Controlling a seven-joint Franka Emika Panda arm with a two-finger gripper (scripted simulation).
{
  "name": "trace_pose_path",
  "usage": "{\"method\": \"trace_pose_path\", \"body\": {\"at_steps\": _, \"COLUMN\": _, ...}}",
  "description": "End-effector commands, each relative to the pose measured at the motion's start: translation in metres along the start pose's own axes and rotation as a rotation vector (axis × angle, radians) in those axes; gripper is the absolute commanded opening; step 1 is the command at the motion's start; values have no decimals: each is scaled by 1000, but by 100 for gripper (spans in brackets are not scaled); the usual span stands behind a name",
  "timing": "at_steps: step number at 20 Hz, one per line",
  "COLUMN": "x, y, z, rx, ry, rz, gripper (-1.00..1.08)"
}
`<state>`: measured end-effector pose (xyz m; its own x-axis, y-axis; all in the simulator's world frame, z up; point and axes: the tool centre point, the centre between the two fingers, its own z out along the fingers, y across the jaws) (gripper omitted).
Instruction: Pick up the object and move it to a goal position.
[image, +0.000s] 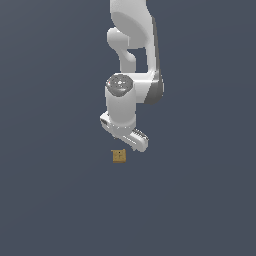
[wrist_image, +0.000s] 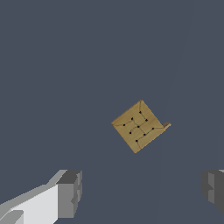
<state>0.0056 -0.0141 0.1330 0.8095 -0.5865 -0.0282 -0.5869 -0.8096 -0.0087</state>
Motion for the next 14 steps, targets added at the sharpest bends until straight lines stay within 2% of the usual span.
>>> {"method": "trace_pose_path", "body": {"at_steps": 1, "x": 2, "y": 2, "z": 6, "rx": 1, "ry": 0, "rz": 78, "gripper": 100}}
{"method": "trace_pose_path", "body": {"at_steps": 14, "x": 13, "y": 13, "z": 39, "rx": 3, "ry": 7, "rz": 472, "gripper": 100}}
